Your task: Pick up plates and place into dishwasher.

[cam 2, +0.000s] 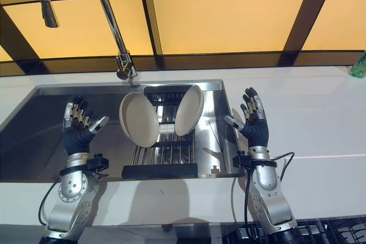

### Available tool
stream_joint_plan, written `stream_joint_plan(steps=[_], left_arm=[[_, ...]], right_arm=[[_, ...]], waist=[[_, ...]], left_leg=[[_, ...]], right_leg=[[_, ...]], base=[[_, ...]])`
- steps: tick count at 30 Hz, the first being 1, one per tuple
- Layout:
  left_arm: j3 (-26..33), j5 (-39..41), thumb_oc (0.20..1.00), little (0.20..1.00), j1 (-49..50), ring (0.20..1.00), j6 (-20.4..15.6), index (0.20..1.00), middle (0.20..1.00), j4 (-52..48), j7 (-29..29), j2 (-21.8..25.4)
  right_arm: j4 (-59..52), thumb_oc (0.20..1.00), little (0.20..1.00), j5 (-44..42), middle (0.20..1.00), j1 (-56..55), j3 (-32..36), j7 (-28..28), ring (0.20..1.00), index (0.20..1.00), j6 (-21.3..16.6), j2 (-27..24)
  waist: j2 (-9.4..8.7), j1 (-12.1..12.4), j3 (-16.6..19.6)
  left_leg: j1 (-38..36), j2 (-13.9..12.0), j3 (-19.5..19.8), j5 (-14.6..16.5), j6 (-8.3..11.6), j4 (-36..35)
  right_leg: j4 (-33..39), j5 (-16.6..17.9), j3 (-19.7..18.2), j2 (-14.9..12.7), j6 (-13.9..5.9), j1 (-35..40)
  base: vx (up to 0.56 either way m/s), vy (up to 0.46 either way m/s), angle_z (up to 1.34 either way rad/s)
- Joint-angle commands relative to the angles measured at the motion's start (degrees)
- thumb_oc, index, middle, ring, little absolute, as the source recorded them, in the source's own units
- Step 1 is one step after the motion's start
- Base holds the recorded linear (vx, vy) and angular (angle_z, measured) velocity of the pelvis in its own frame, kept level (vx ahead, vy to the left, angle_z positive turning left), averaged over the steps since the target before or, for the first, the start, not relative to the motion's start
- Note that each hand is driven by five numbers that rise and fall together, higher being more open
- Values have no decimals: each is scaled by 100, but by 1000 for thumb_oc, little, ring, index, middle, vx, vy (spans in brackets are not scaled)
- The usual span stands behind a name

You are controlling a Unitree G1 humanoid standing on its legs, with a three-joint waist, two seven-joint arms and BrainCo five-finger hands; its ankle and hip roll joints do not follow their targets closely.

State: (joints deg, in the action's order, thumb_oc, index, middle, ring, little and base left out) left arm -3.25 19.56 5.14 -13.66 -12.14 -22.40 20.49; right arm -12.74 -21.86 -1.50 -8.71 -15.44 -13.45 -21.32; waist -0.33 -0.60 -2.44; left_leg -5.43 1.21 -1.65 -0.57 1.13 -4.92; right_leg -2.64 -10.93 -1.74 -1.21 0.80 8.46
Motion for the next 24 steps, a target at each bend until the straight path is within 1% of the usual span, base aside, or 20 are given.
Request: stream_joint_plan(steps=[1, 3, 5, 9, 14, 19, 22, 24], left_arm=[[322, 103, 1000, 1000, -282, 1000, -116, 1000, 1000, 54, 71, 257], [394, 95, 1000, 1000, -213, 1000, -124, 1000, 1000, 21, 42, 301], [498, 66, 1000, 1000, -147, 1000, -223, 1000, 1000, 8, 16, 340], [422, -115, 1000, 1000, -299, 1000, -243, 1000, 1000, 58, -153, 317], [463, -667, 1000, 1000, -395, 1000, -326, 1000, 1000, 121, -173, 421], [767, -774, 1000, 1000, -506, 1000, -363, 1000, 1000, 390, -162, 770], [933, -1311, 1000, 1000, -626, 1000, -309, 1000, 1000, 598, -306, 1031], [1087, -1715, 1000, 1000, -639, 1000, -244, 1000, 1000, 755, -420, 1223]], right_arm=[[-374, 1000, 1000, 227, 1000, -43, 201, 14, 1000, 1000, -234, 65], [-375, 1000, 1000, 191, 1000, -33, 194, 111, 1000, 1000, -219, 76], [-310, 1000, 1000, 153, 1000, -24, 192, 226, 1000, 1000, -286, 79], [-195, 1000, 1000, 160, 1000, 40, 137, 196, 1000, 1000, -358, 29], [-184, 1000, 1000, 144, 1000, 74, 187, 209, 1000, 1000, -287, -19], [-259, 1000, 1000, 43, 1000, -7, 220, 423, 1000, 1000, -165, -147], [-218, 1000, 1000, 2, 1000, 35, 215, 530, 1000, 1000, -83, -223], [-218, 1000, 1000, -18, 1000, 37, 225, 615, 1000, 1000, -4, -285]], waist=[[-50, 48, 296], [-52, 86, 265], [-53, 149, 222], [-88, 154, 213], [-87, 135, 283], [-57, 74, 343], [-46, 55, 346], [-58, 53, 334]], left_leg=[[-12, -41, -105, 725, -140, 416], [-50, -35, -153, 697, -157, 379], [-60, -49, -216, 686, -153, 369], [-26, -66, -168, 644, -137, 341], [-13, -190, -212, 588, -17, 330], [153, -309, -248, 530, 113, 520], [255, -340, -219, 536, 182, 699], [395, -306, -197, 600, 226, 1046]], right_leg=[[420, 902, 235, -465, -663, -445], [198, 894, 456, -458, -680, -532], [165, 833, 645, -436, -639, -535], [408, 856, 502, -315, -561, -412], [616, 893, 447, -208, -501, -296], [612, 863, 373, -101, -403, -331], [628, 855, 330, -55, -346, -345], [615, 867, 309, -66, -313, -363]], base=[[0, 0, 0], [-4, -6, -4], [-14, -34, -30], [-33, -89, -31], [9, -99, -3], [8, -76, -1], [9, -70, -2], [-4, -45, -3]])
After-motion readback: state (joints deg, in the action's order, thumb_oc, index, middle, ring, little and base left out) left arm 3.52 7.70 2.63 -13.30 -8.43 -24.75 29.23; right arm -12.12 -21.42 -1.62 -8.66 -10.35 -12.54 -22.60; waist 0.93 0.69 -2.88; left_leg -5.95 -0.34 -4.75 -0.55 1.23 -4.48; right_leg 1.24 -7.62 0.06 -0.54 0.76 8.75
